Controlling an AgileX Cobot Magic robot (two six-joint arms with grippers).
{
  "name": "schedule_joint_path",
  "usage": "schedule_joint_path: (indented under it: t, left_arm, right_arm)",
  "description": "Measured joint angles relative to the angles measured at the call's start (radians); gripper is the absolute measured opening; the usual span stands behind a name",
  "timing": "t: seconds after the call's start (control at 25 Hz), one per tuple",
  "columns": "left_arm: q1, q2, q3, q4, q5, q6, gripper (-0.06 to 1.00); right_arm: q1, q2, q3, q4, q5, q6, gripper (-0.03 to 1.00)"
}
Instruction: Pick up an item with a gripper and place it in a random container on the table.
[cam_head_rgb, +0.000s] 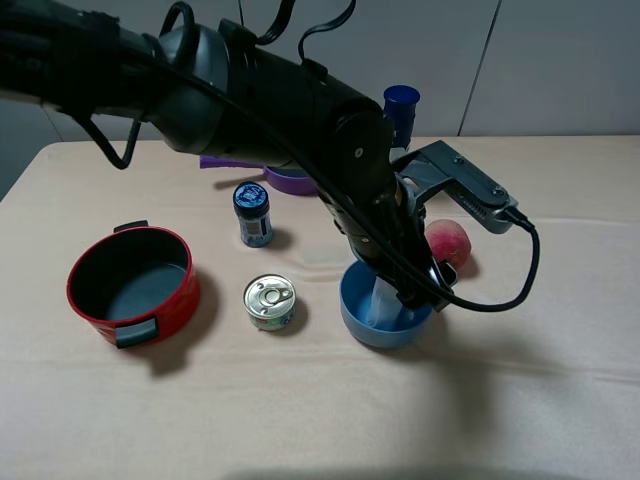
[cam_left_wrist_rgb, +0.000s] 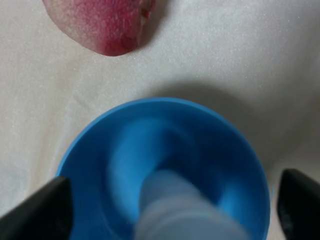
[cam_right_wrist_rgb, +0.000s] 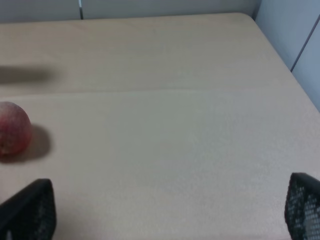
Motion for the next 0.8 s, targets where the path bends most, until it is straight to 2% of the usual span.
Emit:
schedule_joint_path:
  t: [0.24,0.8]
  left_arm:
    - [0.000,0.000,0.000,-0.003,0.000,0.000,0.94]
    - [0.000,0.000,0.000,-0.018,0.000,-0.005,0.94]
  right_arm:
    - [0.000,0.000,0.000,0.000,0.000,0.000,0.69]
    - [0.000,0.000,0.000,0.000,0.000,0.000,0.69]
